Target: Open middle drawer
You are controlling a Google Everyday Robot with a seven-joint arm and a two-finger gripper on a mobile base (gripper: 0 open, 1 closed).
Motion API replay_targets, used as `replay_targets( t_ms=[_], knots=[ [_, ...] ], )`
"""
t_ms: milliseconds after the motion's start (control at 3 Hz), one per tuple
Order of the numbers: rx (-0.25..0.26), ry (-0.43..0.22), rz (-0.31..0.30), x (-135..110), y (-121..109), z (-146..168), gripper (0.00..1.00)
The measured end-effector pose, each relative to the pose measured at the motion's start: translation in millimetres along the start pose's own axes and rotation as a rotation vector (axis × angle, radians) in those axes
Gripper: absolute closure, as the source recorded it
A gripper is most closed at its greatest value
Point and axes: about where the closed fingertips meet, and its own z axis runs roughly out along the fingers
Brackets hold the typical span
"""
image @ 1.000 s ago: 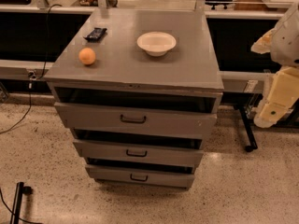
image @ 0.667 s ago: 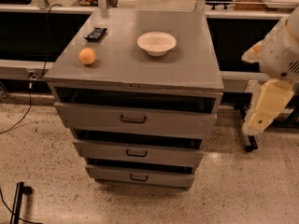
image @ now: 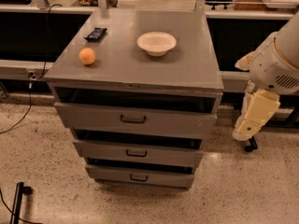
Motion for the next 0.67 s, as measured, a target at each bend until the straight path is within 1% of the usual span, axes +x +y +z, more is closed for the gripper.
replay_targets(
  t_ms=[333, 667],
  knots=[
    [-0.055, -0.058, 0.001, -8.2, 7.7, 32.6, 0.00],
    [-0.131, -0.181, -0.020, -24.7, 35.6, 104.1, 0.00]
  ],
)
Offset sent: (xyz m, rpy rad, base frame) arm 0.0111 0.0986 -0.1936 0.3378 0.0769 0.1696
